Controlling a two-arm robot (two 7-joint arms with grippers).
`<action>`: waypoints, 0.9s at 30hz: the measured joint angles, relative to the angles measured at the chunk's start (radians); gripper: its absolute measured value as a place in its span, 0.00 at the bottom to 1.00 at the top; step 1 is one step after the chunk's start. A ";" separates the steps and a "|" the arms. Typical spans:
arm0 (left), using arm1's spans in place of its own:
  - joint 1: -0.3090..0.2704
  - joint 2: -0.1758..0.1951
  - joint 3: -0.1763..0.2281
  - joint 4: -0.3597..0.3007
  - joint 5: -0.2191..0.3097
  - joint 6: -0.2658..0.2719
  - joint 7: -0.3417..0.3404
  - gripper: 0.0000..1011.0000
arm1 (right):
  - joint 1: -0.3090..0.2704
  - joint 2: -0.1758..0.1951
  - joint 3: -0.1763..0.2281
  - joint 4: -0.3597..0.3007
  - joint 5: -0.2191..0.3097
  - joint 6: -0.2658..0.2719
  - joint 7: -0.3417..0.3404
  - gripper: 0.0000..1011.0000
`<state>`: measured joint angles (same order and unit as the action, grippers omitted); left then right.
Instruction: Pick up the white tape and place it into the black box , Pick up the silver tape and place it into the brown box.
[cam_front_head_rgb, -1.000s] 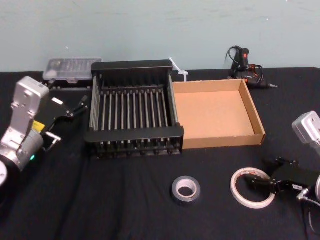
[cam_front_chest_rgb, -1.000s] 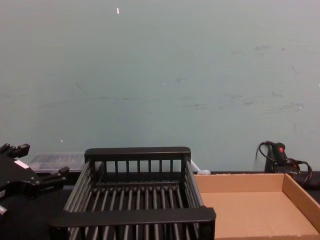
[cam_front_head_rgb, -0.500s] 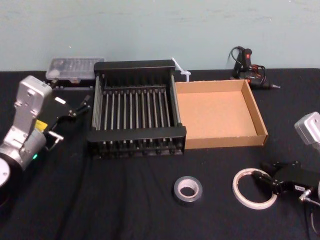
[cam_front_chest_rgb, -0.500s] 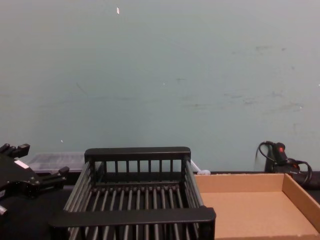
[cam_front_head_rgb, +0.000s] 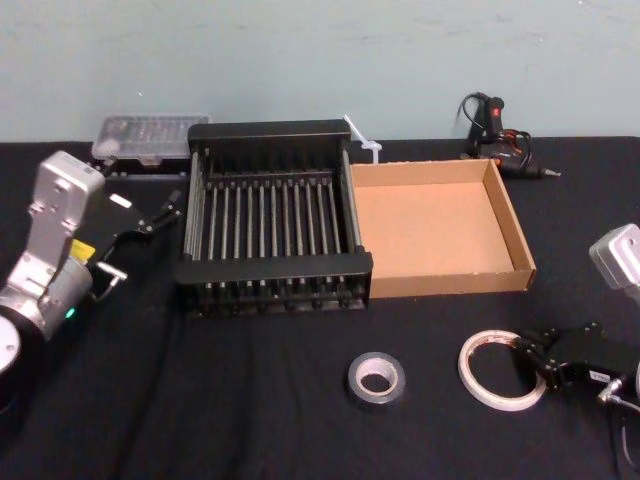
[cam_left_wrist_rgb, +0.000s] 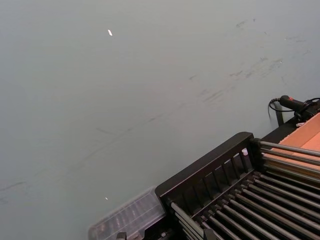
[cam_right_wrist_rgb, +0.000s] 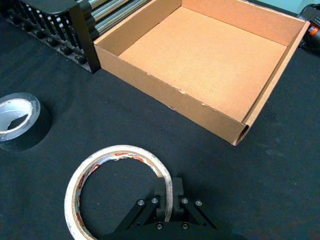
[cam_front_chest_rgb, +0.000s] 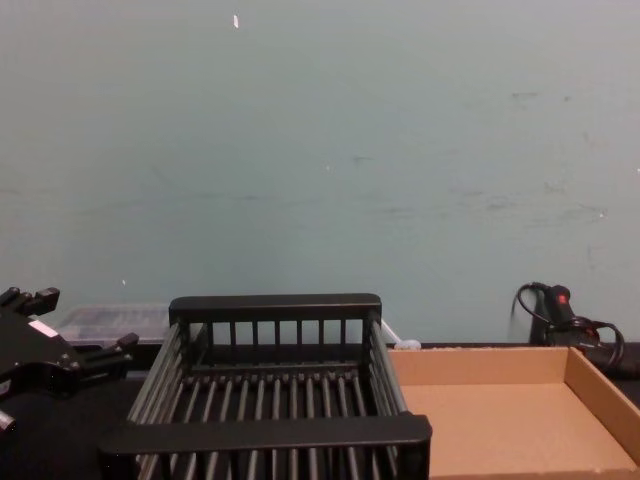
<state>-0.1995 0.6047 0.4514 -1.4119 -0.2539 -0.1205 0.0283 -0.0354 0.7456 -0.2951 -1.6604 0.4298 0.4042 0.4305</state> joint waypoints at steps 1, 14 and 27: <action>0.000 0.000 0.000 0.000 0.000 0.000 0.000 0.99 | 0.000 0.000 0.000 0.000 0.000 0.000 0.000 0.09; 0.000 0.000 0.000 0.000 0.000 0.000 0.000 0.99 | -0.004 0.003 0.007 -0.008 0.006 -0.006 0.001 0.09; 0.000 0.000 0.000 0.000 0.000 0.000 0.000 0.99 | 0.028 -0.019 0.033 -0.034 0.035 -0.019 -0.020 0.09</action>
<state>-0.1995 0.6047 0.4514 -1.4120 -0.2539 -0.1205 0.0283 -0.0072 0.7265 -0.2620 -1.6948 0.4652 0.3856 0.4105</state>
